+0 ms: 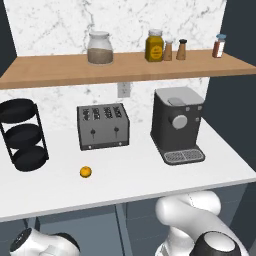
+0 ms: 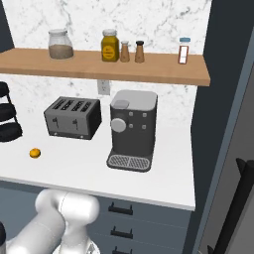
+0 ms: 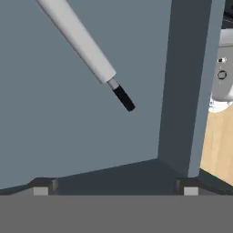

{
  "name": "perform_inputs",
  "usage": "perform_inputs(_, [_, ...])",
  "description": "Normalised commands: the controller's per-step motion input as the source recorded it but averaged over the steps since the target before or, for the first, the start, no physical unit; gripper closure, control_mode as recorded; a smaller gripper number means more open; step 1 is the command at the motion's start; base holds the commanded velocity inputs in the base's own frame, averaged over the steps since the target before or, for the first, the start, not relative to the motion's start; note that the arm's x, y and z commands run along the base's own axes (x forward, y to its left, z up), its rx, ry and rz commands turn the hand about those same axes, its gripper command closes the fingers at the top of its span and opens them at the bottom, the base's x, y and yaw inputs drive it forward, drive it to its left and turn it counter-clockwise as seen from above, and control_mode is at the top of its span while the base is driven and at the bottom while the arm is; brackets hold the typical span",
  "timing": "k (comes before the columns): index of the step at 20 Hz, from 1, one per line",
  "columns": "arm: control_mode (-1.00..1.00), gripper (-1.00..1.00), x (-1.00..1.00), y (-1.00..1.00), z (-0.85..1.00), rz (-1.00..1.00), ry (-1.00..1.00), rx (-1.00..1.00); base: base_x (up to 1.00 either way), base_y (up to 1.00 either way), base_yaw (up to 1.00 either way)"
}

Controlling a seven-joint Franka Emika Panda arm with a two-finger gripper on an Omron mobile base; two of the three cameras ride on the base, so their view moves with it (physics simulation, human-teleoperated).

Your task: Pick the rolling pin from the drawer and place it on the counter.

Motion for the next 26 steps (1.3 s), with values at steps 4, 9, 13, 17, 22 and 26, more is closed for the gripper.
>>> perform_inputs(4, [-1.0,-1.0,0.39,-0.31,-0.07,0.14,-0.1,0.0,0.0,0.0,0.0])
perform_inputs(9, [-1.0,-1.0,0.32,-0.13,-0.06,0.12,-0.25,0.0,0.0,0.0,0.0])
perform_inputs(13, [-1.0,-1.0,0.33,-0.2,0.0,0.15,-0.1,0.0,0.0,0.0,0.0])
perform_inputs(17, [-1.0,-1.0,0.37,-0.16,0.0,0.16,0.0,0.1,0.0,0.0,0.0])
perform_inputs(22, [-1.0,-1.0,0.23,-0.02,-0.02,0.19,0.02,0.17,0.0,0.0,0.0])
perform_inputs(26, [-1.0,-1.0,0.16,0.0,-0.24,0.16,0.01,0.03,0.0,0.0,0.0])
